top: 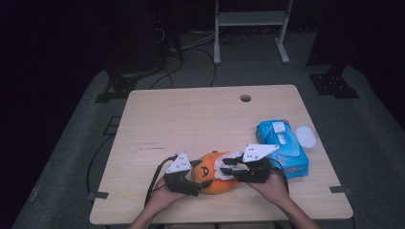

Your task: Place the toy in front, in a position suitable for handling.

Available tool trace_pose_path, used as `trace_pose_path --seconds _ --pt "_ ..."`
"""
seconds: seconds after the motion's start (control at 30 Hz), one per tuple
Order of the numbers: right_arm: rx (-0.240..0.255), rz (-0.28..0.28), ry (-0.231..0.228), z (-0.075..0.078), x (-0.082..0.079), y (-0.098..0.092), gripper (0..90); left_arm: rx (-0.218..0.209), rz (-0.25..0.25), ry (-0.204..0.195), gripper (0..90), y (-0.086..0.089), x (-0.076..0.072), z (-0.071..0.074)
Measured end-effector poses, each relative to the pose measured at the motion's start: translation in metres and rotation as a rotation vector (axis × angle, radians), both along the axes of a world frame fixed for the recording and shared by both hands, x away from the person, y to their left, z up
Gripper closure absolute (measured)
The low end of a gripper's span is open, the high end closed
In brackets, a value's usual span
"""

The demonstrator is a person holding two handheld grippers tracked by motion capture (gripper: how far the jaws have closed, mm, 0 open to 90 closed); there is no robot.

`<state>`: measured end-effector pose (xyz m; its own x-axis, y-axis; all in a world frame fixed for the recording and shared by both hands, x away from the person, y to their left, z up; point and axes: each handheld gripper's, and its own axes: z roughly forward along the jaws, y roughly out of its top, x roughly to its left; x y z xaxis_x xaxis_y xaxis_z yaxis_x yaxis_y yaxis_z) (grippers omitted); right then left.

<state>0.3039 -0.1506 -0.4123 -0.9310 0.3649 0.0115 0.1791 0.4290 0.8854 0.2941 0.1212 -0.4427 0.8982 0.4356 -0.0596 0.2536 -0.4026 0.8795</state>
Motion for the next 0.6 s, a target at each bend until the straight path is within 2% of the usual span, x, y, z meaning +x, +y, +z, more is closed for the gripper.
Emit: trace_pose_path --seconds 0.07,0.13,0.2,0.3,0.4,0.53,0.6 --pt "0.003 -0.011 0.002 -0.001 0.002 -0.001 56.1 0.003 -0.001 -0.002 20.2 0.0 0.0 0.0" --pt "0.013 -0.014 0.026 -0.004 0.006 -0.004 51.3 0.004 -0.003 -0.004 20.1 -0.001 -0.001 0.0" --pt "0.023 -0.01 0.063 -0.008 0.011 -0.005 47.0 0.01 -0.011 -0.007 20.2 -0.001 -0.001 0.0" --pt "0.043 0.001 0.127 -0.014 0.017 -0.006 46.0 0.016 -0.022 -0.002 19.7 0.0 0.0 0.0" --pt "0.05 0.01 0.153 -0.016 0.018 -0.007 52.8 0.014 -0.037 0.01 19.6 0.002 0.001 0.001" --pt "0.049 0.018 0.173 -0.015 0.019 -0.01 69.1 0.012 -0.056 0.028 20.2 0.006 0.003 0.001" --pt "0.056 0.021 0.183 -0.014 0.02 -0.015 76.0 0.022 -0.063 0.021 21.3 0.008 0.004 0.001"
